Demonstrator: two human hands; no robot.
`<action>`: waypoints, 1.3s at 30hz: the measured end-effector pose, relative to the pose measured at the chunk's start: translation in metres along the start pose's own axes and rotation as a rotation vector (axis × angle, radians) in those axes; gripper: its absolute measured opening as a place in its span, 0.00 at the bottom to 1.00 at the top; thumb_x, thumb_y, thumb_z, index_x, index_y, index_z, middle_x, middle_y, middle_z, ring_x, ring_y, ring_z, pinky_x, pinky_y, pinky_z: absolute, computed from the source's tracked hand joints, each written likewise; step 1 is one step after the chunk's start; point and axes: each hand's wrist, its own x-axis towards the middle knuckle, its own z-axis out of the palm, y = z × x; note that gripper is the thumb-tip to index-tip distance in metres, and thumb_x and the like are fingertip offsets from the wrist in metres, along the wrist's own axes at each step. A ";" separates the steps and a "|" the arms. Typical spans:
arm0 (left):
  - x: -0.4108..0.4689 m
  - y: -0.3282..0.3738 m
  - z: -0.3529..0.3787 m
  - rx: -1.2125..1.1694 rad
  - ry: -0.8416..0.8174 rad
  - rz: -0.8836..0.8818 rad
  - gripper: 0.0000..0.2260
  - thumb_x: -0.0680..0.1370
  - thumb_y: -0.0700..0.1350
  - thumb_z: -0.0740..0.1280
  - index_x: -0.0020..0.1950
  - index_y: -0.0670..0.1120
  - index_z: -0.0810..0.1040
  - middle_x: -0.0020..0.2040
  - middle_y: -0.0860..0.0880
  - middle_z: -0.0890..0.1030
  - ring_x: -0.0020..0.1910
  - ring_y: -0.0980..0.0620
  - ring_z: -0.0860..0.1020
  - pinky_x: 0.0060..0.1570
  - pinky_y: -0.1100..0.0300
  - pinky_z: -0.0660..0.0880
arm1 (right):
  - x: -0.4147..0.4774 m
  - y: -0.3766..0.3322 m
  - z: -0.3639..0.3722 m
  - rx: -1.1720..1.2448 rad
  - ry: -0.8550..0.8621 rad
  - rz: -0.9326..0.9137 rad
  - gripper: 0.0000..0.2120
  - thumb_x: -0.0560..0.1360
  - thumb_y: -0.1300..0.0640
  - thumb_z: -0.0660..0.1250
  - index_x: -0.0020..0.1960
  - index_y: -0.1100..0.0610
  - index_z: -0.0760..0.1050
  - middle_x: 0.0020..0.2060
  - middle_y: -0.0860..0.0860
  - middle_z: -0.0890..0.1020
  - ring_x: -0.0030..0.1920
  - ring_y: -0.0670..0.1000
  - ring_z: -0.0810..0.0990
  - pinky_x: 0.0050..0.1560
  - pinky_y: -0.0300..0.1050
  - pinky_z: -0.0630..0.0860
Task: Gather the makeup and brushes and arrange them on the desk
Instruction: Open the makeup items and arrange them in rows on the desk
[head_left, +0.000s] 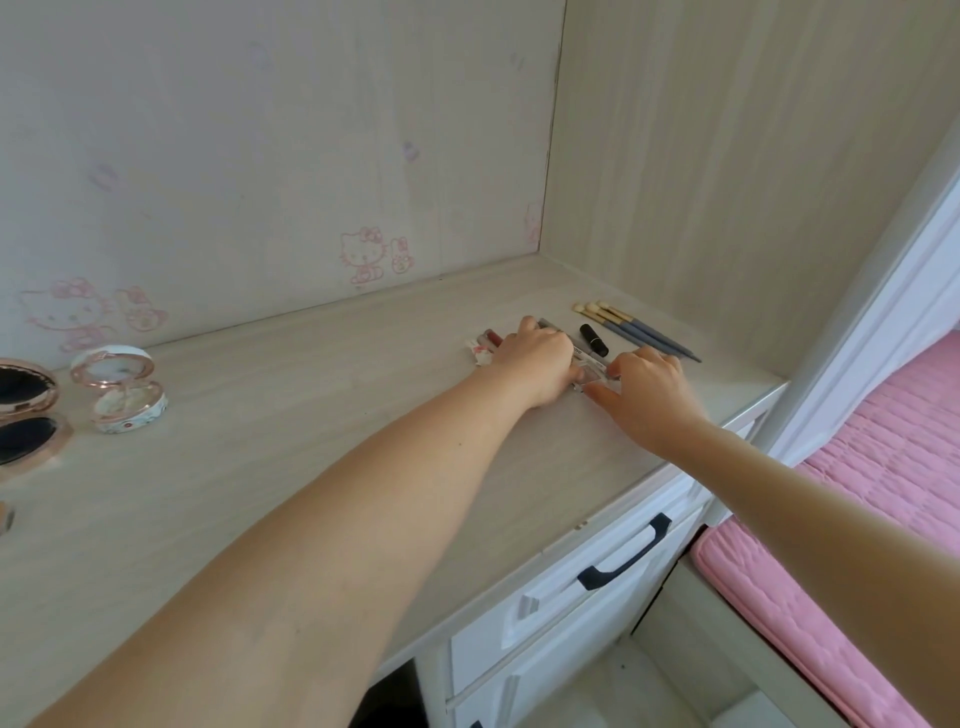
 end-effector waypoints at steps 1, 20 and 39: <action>0.000 0.000 0.001 -0.011 0.010 0.008 0.17 0.80 0.53 0.61 0.55 0.41 0.79 0.55 0.43 0.78 0.63 0.43 0.65 0.58 0.48 0.69 | 0.001 0.001 0.002 -0.007 0.001 -0.003 0.25 0.77 0.39 0.59 0.61 0.59 0.75 0.60 0.57 0.75 0.63 0.60 0.69 0.64 0.51 0.65; -0.038 0.020 -0.003 -0.563 0.332 -0.056 0.07 0.78 0.39 0.66 0.56 0.44 0.76 0.52 0.45 0.79 0.50 0.49 0.76 0.45 0.61 0.68 | -0.014 -0.010 -0.020 0.490 0.175 0.133 0.11 0.78 0.56 0.65 0.56 0.60 0.78 0.48 0.50 0.80 0.53 0.52 0.78 0.50 0.40 0.70; -0.187 -0.028 -0.062 -1.476 0.319 -0.365 0.07 0.77 0.34 0.66 0.54 0.42 0.77 0.48 0.41 0.82 0.41 0.47 0.82 0.49 0.51 0.81 | -0.097 -0.119 -0.045 0.678 0.047 -0.188 0.11 0.77 0.58 0.64 0.59 0.50 0.71 0.39 0.49 0.82 0.44 0.48 0.80 0.41 0.40 0.76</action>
